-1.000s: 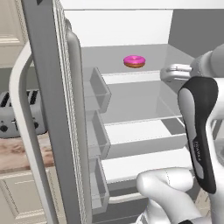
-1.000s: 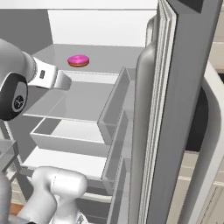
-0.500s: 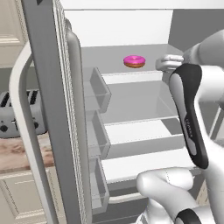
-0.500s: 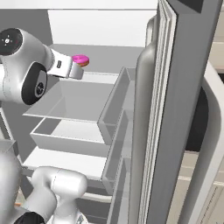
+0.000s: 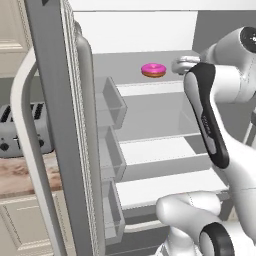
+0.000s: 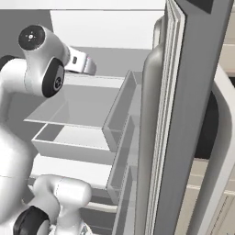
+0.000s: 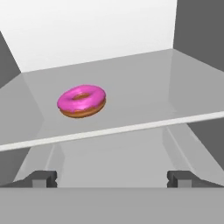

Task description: Take the donuts from the fridge and place them on the empty tray on the dining counter.

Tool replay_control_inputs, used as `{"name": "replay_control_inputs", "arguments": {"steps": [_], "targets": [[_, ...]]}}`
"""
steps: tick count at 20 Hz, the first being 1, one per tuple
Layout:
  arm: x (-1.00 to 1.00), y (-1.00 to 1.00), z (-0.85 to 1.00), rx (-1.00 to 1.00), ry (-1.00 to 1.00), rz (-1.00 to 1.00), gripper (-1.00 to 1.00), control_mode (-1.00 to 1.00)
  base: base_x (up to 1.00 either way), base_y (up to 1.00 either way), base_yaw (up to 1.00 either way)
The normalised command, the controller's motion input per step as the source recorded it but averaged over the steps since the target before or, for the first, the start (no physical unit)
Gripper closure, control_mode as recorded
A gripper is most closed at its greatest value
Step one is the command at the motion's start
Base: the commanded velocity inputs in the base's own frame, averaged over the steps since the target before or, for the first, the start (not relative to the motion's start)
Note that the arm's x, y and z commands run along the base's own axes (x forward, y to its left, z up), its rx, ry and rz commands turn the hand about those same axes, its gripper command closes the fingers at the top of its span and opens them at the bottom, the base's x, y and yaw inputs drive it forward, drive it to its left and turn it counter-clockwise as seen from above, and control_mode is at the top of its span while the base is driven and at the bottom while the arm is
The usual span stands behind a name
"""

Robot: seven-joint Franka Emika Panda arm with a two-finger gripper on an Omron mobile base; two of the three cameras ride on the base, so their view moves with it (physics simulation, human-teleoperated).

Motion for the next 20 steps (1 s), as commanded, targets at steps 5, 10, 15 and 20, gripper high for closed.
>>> {"name": "replay_control_inputs", "arguments": {"steps": [5, 10, 15, 20], "targets": [[0.50, 0.00, 0.06, 0.03, 0.00, 0.05, -1.00, -1.00, 0.00, 0.00, 0.00], [0.39, 0.00, 0.01, 0.01, 0.00, 0.04, -1.00, -1.00, 0.00, 0.00, 0.00], [0.23, 0.00, 0.00, 0.00, 0.00, 0.01, -1.00, -1.00, 0.00, 0.00, 0.00], [0.23, 0.00, -0.02, 0.01, 0.00, 0.00, -1.00, -1.00, 0.00, 0.00, 0.00]]}}
